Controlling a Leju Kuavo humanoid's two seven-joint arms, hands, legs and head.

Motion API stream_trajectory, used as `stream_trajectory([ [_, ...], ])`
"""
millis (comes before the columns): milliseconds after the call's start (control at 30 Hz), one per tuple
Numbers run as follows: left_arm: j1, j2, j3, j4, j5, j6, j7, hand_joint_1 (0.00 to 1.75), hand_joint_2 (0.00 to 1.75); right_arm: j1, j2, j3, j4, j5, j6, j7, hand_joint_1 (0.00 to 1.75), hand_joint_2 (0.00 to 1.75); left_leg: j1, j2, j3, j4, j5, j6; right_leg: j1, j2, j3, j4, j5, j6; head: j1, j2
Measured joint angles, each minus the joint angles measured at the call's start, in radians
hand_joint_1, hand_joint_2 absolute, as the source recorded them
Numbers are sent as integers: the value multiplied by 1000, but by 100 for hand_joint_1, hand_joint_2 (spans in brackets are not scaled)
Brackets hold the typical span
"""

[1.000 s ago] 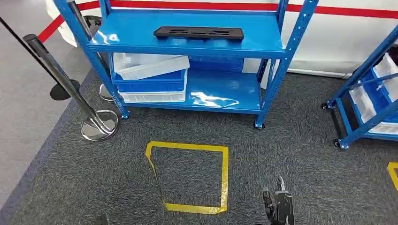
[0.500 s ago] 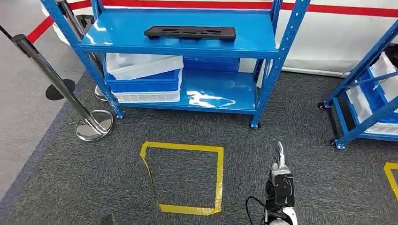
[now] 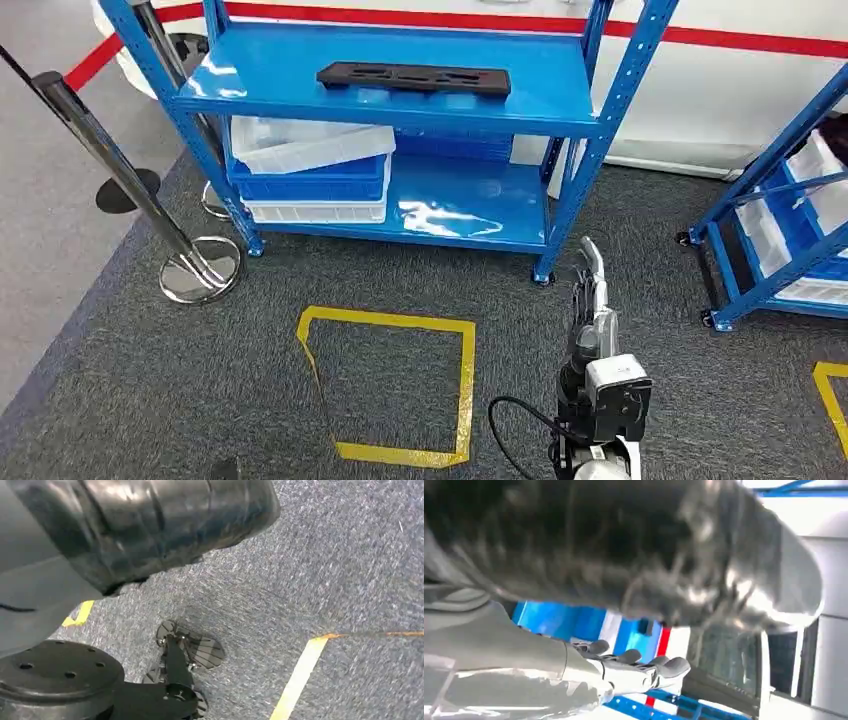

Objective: Take the parts from the cabinet and place them on the table.

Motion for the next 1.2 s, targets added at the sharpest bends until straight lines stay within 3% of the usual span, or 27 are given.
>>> stream_trajectory([
  [67, 1, -2, -12, 0, 2, 21, -1, 0, 0, -6, -2, 9, -25, 6, 4, 6, 0, 0, 2, 1, -2, 0, 2, -7, 6, 1, -5, -3, 2, -10, -2, 0],
  [133, -2, -10, -16, 0, 4, 49, -1, 0, 0, -22, -5, 16, -47, 27, 19, 27, 0, 0, 7, 1, -11, 19, -16, -20, -1, 1, -2, -14, 9, -25, -1, 0],
  [167, -6, -15, -19, 0, 2, 54, -1, 0, 0, -33, -5, 20, -59, 36, 26, 36, 0, 0, 7, 2, -32, 62, -44, -27, -2, 0, -2, -16, 10, -28, -10, 0],
  [233, -12, -19, -28, 0, -2, 57, 6, 0, 0, -53, -5, 36, -76, 58, 40, 52, 0, 0, 14, 2, -101, 205, -108, -36, -3, -2, -3, -16, 11, -33, -10, 0],
  [267, -12, -21, -32, 0, -3, 57, 8, 0, 0, -59, -5, 42, -81, 73, 47, 63, 0, 0, 16, 2, -129, 261, -122, -40, -3, -3, -3, -16, 10, -33, -10, 0],
  [300, -12, -22, -39, 0, -5, 57, 11, 0, 0, -64, -5, 51, -85, 87, 55, 74, 0, 0, 19, 2, -142, 282, -116, -41, -3, -3, -2, -15, 10, -33, -10, 0],
  [333, -12, -23, -43, 0, -6, 57, 13, 0, 0, -69, -5, 58, -89, 97, 63, 82, 0, 0, 21, 2, -135, 258, -88, -42, -4, -6, -2, -15, 10, -33, -10, 0],
  [400, -15, -23, -47, 0, -10, 56, 18, 0, 0, -79, -5, 73, -96, 116, 77, 93, 0, 0, 24, 11, -75, 123, -2, -40, -6, -11, 2, -15, 7, -31, -10, 0],
  [433, -20, -23, -50, 0, -11, 56, 19, 0, 0, -83, -5, 79, -101, 126, 82, 97, 0, 0, 23, 35, -36, 33, 30, -39, -6, -17, 6, -16, 5, -26, -10, 0],
  [467, -25, -26, -56, 0, -13, 55, 22, 0, 0, -86, -5, 84, -105, 131, 85, 99, 0, 0, 11, 58, -30, 19, 12, -37, 0, -21, 7, -18, 4, -20, -11, 0],
  [500, -31, -27, -62, -1, -13, 55, 24, 0, 0, -88, -5, 88, -107, 139, 88, 105, 0, 0, 8, 49, -25, 4, 15, -25, 3, -25, 6, -17, 3, -14, -12, 0],
  [600, -28, -27, -68, -1, -13, 60, 42, 0, 0, -92, -5, 97, -112, 157, 92, 118, 0, 0, 9, 23, -31, 0, 22, -10, 5, -53, 16, -29, 6, 1, -8, 0],
  [633, -25, -27, -69, -1, -13, 61, 48, 0, 0, -94, -6, 98, -115, 162, 92, 122, 0, 0, 14, 16, -27, -8, 29, 0, -1, -49, 13, -21, -6, 8, -8, 0],
  [667, -25, -28, -72, -1, -13, 61, 50, 0, 0, -95, -6, 100, -117, 164, 92, 125, 0, 0, 12, 10, -27, -9, 30, 7, 1, -32, 0, 12, -33, 7, -8, 0],
  [733, -25, -28, -80, -1, -14, 61, 52, 0, 0, -96, -7, 103, -118, 166, 91, 127, 0, 0, 9, -4, -28, -9, 31, 17, 6, -16, -65, 158, -110, 3, -4, 0],
  [767, -25, -28, -83, -1, -14, 61, 53, 0, 0, -96, -7, 105, -118, 166, 91, 129, 0, 0, 6, -11, -28, -9, 31, 19, 8, -13, -101, 231, -137, 2, -5, 0],
  [800, -25, -28, -87, -1, -16, 61, 54, 0, 0, -95, -7, 107, -118, 166, 91, 129, 0, 0, 3, -20, -28, -8, 30, 21, 9, -10, -127, 281, -145, 1, -5, 0],
  [833, -25, -28, -90, -1, -16, 60, 56, 0, 0, -95, -8, 108, -118, 166, 91, 130, 0, 0, 0, -21, -27, -8, 30, 23, 10, -9, -130, 280, -128, -1, -5, 0],
  [867, -25, -28, -92, -1, -18, 60, 59, 0, 0, -96, -8, 109, -118, 166, 90, 131, 0, 0, -3, -28, -25, -8, 29, 24, 12, -9, -111, 234, -89, -7, -4, 0],
  [933, -26, -28, -93, -1, -21, 59, 60, 0, 0, -96, -8, 110, -118, 168, 88, 130, 0, 0, -6, -38, -17, -7, 26, 24, 18, -6, -33, 63, 6, -20, -4, 0],
  [967, -25, -29, -95, -1, -24, 59, 60, 0, 0, -97, -8, 111, -118, 170, 87, 130, 0, 0, -6, -39, -17, -7, 24, 23, 23, 0, -8, 1, 16, -30, -4, 0],
  [1000, -27, -29, -96, -1, -24, 59, 60, 0, 0, -98, -8, 112, -119, 171, 87, 130, 0, 0, -14, -40, -22, -1, 22, 20, 25, 3, 1, -22, 10, -32, -6, 0],
  [1100, -28, -28, -106, -1, -25, 60, 66, 0, 0, -98, -8, 113, -121, 167, 82, 124, 0, 0, -9, -39, -26, -6, 28, 9, 26, 5, 0, -23, 15, -37, -6, 0],
  [1133, -29, -28, -109, -1, -25, 60, 68, 0, 0, -98, -8, 113, -121, 162, 81, 123, 0, 0, -14, -39, -29, 0, 20, 4, 12, 2, 6, -35, 21, -44, -6, 0],
  [1167, -28, -25, -111, -1, -24, 62, 70, 0, 0, -98, -8, 114, -121, 155, 80, 121, 0, 0, -15, -27, -33, 16, 7, -5, 14, -2, 12, -40, 21, -45, -6, 0],
  [1200, -28, -25, -113, -1, -24, 62, 71, 0, 0, -99, -7, 114, -121, 152, 78, 117, 0, 0, -9, -17, -54, 63, -23, -16, 12, -5, 14, -41, 21, -46, -17, 0],
])
